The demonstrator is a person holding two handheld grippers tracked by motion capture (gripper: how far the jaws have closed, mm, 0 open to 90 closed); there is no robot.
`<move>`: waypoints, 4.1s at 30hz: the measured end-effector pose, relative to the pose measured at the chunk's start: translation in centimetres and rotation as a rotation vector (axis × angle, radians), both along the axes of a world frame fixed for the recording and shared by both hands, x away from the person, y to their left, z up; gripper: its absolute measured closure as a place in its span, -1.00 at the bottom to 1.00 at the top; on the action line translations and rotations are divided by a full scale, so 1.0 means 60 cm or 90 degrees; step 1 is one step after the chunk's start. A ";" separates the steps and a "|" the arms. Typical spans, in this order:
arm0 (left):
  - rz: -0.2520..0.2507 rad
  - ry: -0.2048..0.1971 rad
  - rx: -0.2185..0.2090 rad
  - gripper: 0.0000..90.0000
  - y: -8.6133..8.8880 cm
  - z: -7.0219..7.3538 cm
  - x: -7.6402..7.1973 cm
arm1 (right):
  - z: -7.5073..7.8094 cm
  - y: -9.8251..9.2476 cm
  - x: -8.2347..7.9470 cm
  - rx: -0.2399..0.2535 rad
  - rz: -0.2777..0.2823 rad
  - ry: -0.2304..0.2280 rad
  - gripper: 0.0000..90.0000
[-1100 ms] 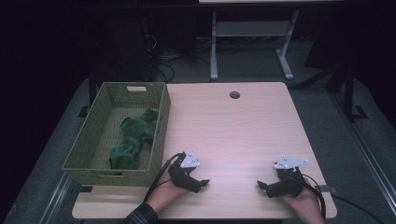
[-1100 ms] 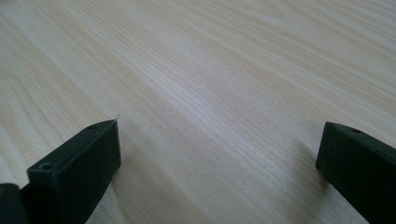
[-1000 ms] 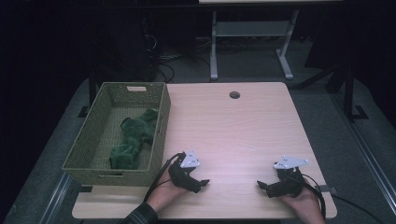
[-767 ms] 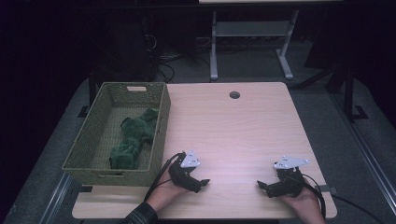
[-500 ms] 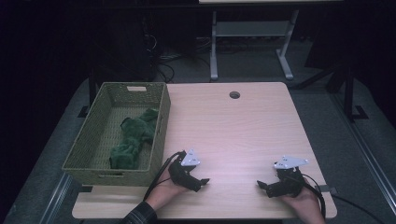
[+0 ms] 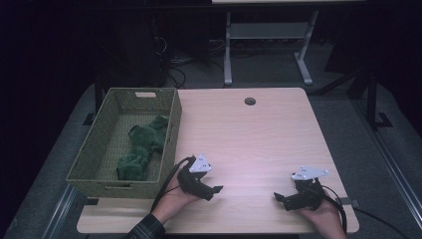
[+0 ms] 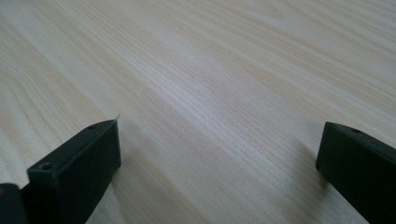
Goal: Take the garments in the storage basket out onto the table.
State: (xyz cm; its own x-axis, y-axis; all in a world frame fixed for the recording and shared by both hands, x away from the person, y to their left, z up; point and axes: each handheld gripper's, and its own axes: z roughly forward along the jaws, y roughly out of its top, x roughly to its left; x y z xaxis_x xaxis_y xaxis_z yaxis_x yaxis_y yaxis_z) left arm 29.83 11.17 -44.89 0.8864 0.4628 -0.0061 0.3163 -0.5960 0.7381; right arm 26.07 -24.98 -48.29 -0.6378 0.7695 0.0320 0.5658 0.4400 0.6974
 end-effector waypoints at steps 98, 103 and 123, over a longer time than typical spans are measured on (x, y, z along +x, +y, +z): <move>0.082 -0.007 -0.040 -0.69 0.172 0.203 0.091 | 0.000 0.001 0.000 0.001 -0.004 0.000 -1.00; 0.105 -0.008 -0.037 -0.68 0.200 0.204 0.095 | 0.000 0.001 0.000 0.002 -0.004 0.000 -1.00; 0.168 -0.012 0.003 -0.62 0.274 0.189 0.112 | 0.000 0.001 0.000 0.003 -0.005 0.001 -1.00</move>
State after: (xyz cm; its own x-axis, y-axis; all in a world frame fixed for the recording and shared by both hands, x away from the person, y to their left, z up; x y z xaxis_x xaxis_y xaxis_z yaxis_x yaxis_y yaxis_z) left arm 36.52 27.63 -33.53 0.7347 0.6783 0.0111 0.4481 -0.4974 0.7429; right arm 26.09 -24.91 -48.30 -0.6315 0.7746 0.0364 0.5703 0.4321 0.6986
